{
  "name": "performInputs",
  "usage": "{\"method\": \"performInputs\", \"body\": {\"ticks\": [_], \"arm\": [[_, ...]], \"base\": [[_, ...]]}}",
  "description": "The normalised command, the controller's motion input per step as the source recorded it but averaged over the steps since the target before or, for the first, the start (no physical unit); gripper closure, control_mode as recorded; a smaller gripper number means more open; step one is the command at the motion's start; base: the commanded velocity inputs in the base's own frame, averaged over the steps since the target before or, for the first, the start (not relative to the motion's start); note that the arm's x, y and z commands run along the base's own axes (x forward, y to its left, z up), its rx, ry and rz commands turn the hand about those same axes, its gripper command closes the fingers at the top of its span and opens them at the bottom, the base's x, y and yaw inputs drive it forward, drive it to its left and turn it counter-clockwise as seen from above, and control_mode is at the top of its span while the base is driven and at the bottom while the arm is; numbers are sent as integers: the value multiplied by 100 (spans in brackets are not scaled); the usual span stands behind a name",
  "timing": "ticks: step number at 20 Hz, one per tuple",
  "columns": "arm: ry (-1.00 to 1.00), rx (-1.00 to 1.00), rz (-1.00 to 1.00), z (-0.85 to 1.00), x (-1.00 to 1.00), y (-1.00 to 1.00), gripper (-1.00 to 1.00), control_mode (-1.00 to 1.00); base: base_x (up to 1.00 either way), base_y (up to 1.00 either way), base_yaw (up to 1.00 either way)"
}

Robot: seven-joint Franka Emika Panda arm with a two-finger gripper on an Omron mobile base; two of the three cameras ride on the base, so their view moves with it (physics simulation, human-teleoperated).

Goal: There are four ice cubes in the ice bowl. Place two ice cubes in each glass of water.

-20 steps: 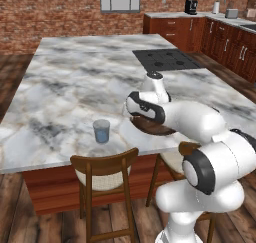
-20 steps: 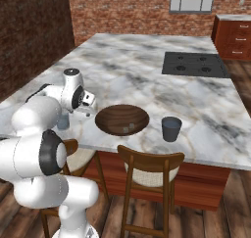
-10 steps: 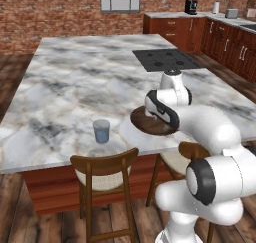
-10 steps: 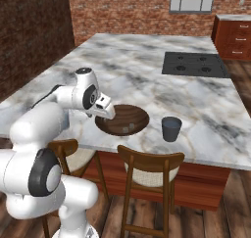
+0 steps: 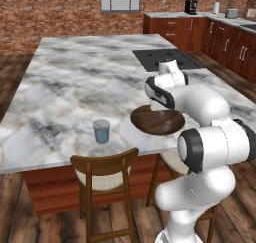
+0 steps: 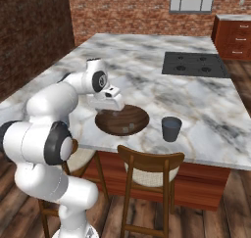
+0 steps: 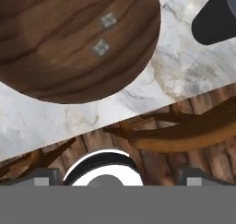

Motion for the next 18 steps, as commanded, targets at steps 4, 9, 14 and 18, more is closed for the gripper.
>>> {"method": "performInputs", "body": {"ticks": [4,9,14,18], "arm": [[6,-4,0,-5,22,-42,-100,-100],[0,0,0,-27,17,-62,-100,-100],[-1,2,0,-36,5,-38,-100,-100],[-4,0,1,-25,1,1,-100,-100]], "base": [[0,0,0],[0,0,0],[0,0,0],[0,0,0]]}}
